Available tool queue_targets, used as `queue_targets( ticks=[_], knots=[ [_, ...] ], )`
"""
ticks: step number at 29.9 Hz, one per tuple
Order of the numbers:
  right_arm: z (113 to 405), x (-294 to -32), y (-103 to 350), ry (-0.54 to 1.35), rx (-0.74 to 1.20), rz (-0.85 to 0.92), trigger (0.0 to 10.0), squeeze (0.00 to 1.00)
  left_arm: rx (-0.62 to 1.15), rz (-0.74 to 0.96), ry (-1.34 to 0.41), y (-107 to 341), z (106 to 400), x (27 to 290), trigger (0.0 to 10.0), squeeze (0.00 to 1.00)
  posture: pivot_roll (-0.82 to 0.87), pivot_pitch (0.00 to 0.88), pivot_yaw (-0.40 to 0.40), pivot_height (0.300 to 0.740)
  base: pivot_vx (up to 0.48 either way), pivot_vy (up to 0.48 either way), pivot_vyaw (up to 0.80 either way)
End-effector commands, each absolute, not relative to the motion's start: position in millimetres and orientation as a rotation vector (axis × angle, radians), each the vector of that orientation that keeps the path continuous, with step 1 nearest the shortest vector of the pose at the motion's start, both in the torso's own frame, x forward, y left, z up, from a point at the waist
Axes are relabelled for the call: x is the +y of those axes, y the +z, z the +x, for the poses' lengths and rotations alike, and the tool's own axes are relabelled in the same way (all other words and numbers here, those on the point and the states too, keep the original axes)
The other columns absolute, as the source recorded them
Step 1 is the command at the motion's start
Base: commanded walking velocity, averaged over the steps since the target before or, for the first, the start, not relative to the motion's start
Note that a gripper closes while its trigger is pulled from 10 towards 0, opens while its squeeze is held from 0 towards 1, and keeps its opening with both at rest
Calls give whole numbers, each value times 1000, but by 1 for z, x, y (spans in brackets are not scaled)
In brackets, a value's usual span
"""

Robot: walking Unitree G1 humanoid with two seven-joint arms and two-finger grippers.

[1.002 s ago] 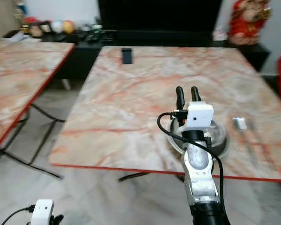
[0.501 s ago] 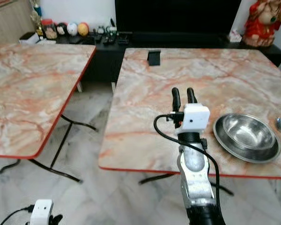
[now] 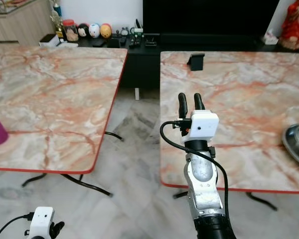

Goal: Setting the table

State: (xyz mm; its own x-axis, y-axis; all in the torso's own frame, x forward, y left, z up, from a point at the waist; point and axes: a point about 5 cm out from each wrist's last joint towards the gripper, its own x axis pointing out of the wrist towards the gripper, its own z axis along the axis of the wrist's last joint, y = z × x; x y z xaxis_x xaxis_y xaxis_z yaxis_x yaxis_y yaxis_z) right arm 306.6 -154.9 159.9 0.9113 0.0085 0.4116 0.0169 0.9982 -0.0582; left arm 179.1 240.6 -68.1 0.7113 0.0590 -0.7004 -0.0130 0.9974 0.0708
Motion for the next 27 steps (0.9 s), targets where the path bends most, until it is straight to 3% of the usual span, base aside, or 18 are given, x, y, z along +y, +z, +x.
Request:
queue_targets(
  ticks=[1, 8, 17, 27],
  knots=[
    [306, -158, 159, -10, -420, -49, 10000, 0, 785, 51, 53, -69, 175, 242, 10000, 0, 58, 0, 17, 724, 0, 480, 0],
    [308, -156, 155, -1, -399, -47, 10000, 0, 778, 48, 61, -69, 176, 242, 10000, 0, 65, 0, 15, 724, 0, 397, 0],
    [306, -166, 135, -14, -318, -32, 10000, 0, 767, 53, 60, -68, 177, 243, 10000, 0, 64, 0, 11, 724, 0, 0, 0],
    [295, -192, 65, -112, 22, 54, 10000, 0, 768, 47, 62, -68, 177, 241, 10000, 0, 65, 0, 3, 724, 0, 0, 0]
  ],
)
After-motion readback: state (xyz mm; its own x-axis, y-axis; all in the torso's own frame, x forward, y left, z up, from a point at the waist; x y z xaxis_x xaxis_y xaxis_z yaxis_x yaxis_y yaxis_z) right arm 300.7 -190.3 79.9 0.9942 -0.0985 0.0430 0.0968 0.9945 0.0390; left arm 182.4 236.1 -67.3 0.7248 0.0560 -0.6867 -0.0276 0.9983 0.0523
